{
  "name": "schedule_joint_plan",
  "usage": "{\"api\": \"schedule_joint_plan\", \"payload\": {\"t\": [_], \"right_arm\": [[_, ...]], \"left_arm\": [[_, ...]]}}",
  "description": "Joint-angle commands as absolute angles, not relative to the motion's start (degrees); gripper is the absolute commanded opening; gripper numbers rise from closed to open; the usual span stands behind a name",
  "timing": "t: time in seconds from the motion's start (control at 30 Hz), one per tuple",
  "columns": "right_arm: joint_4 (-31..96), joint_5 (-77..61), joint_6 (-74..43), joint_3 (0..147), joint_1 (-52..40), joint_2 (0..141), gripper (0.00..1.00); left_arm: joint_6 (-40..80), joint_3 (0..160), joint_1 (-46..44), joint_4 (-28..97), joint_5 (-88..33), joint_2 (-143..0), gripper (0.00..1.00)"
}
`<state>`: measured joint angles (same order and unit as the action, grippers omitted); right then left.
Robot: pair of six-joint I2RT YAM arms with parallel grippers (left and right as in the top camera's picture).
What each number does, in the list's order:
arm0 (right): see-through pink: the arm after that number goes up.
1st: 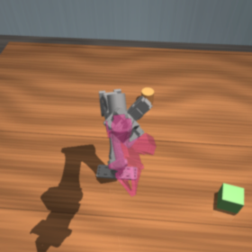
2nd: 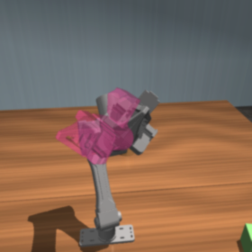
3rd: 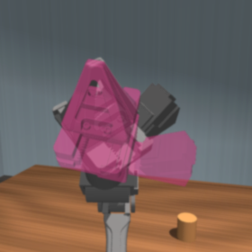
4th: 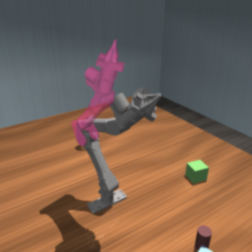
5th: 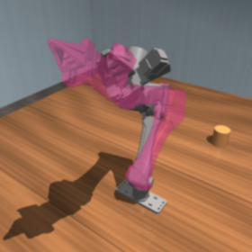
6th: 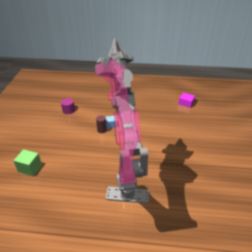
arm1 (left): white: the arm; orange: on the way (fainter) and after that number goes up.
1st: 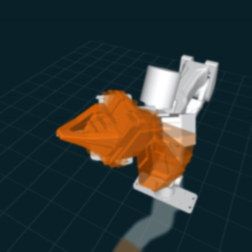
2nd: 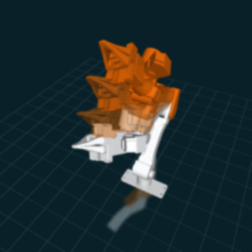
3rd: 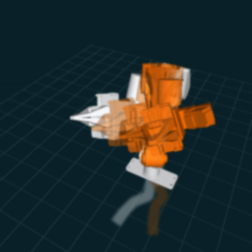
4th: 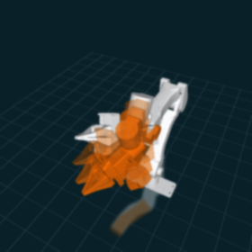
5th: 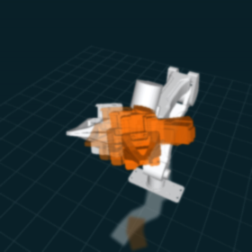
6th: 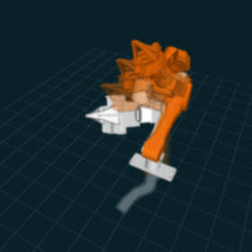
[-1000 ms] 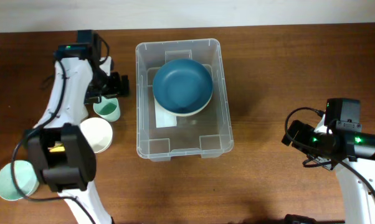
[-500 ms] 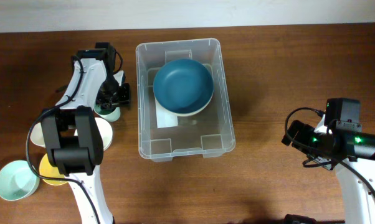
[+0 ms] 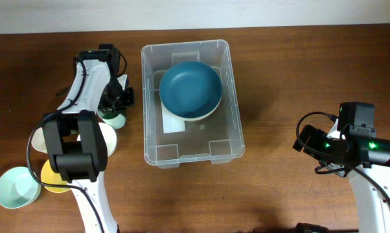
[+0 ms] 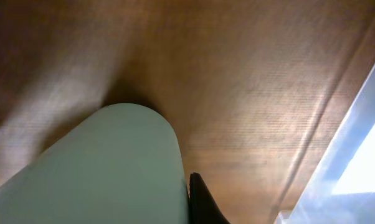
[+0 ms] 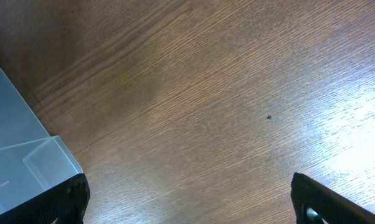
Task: Pack container
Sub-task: 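Grasp the mint green cup with the left gripper and place it in the container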
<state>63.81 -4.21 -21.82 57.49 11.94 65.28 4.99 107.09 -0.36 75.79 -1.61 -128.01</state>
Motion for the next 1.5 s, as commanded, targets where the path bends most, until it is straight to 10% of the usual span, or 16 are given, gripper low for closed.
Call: {"api": "schedule_joint_plan", "payload": {"t": [0.0, 0.5, 0.83, 1.47], "right_arm": [[63.64, -4.29, -21.26, 57.32, 11.60, 65.47, 0.99], [63.22, -0.58, -21.26, 57.32, 11.66, 65.47, 0.99], [63.22, -0.62, -19.94, 57.32, 11.66, 65.47, 0.99], [63.77, -0.60, -19.92, 57.32, 11.66, 65.47, 0.99]], "left_arm": [[4.71, 115.92, -0.60, 80.34, -0.14, -127.76, 0.01], [0.75, 140.40, -20.99, 93.19, -2.13, -117.23, 0.01], [-0.23, 127.42, -39.94, 91.31, 0.27, -117.40, 0.01], [16.91, 95.44, -41.87, 59.27, -1.08, -117.40, 0.01]]}}
